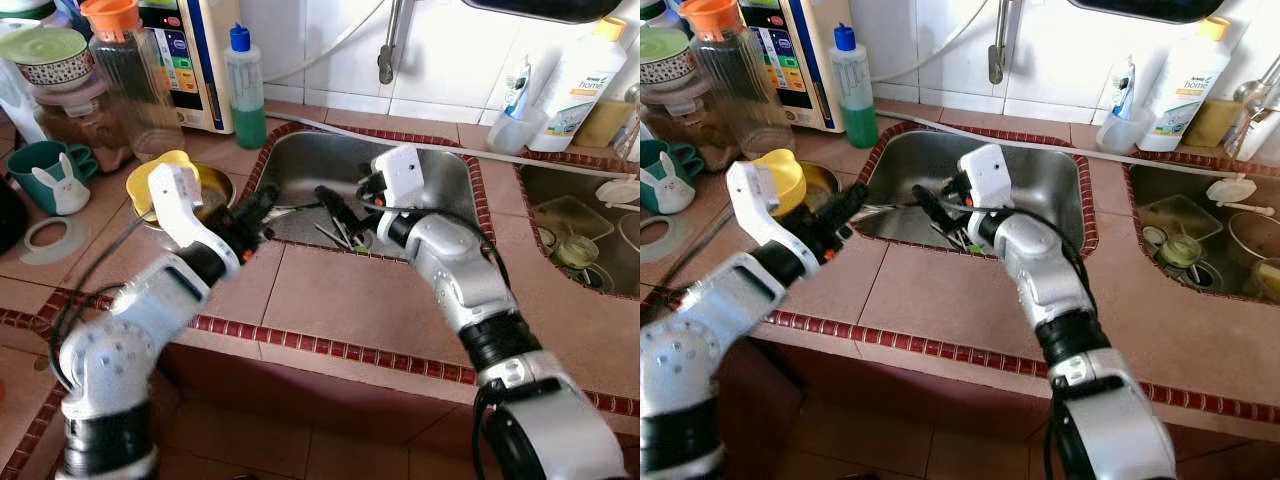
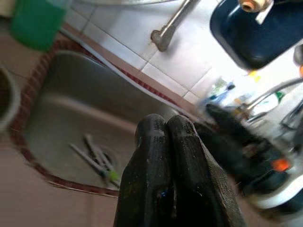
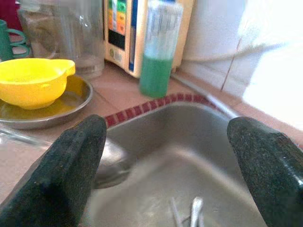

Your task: Kitchen organization

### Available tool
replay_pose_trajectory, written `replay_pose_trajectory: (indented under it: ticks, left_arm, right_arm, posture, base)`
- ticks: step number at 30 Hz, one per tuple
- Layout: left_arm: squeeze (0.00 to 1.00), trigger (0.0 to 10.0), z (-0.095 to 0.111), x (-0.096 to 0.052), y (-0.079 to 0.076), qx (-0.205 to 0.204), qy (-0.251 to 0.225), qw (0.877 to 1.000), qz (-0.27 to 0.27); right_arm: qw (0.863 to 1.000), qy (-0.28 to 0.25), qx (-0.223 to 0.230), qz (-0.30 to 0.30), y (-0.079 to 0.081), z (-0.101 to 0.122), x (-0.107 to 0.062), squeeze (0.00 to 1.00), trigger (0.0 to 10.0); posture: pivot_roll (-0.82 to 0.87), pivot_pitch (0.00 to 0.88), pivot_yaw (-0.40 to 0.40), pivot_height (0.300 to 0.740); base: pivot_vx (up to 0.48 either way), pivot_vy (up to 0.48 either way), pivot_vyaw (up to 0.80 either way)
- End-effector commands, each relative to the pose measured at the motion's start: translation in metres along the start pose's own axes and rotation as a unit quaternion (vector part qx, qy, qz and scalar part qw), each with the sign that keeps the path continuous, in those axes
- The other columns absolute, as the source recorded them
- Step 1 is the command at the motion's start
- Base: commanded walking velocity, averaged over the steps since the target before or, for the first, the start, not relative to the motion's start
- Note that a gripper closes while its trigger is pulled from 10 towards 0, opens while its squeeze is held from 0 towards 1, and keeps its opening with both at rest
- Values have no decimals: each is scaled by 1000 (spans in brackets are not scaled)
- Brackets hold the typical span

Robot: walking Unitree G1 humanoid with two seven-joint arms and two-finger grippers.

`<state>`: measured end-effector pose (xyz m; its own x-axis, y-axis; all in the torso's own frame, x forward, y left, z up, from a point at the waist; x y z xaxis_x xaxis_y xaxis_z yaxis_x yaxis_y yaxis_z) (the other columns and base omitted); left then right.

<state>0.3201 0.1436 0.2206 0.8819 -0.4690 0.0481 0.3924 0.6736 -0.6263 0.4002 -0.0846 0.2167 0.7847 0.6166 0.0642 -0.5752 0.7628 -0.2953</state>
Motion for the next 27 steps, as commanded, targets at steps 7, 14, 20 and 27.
replay_pose_trajectory:
  ticks: [7, 14, 20, 27]
  left_arm:
    - [0, 1255, 4, 21, -6, 52, 31, 997, -43]
    - [0, 1216, 7, 33, -11, 29, -5, 998, -48]
    - [0, 1373, 14, 42, -9, 13, -31, 998, -45]
    - [0, 1294, 10, 47, -20, 5, -24, 998, -63]
  right_arm:
    - [988, -29, -84, 124, 22, 9, 1, 0, 10000]
    - [974, -37, -102, 197, 35, 10, -2, 0, 10000]
    - [974, -46, -115, 191, 29, 17, 0, 0, 10000]
    - [980, -33, -170, 101, 21, 19, 13, 0, 10000]
  posture:
    - [81, 90, 12, 740]
    - [75, 97, 9, 740]
    - [63, 102, 10, 740]
    - [66, 107, 16, 740]
  base:
    - [0, 0, 0]
    - [0, 0, 0]
    - [0, 0, 0]
    - [0, 0, 0]
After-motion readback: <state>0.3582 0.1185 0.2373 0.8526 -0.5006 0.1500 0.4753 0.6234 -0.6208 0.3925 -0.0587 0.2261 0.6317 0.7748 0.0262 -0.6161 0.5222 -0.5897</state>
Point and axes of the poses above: a point about 5 cm out from each wrist's last joint towards the gripper, its own x axis pointing out of the wrist towards the gripper, its own z axis along the axis of the wrist's last joint, y = z × x, the point moved 2 cm from there along x, pointing out of the wrist towards the gripper, and after that the axes turned 6 degrees about -x, right-handed, at the moved point
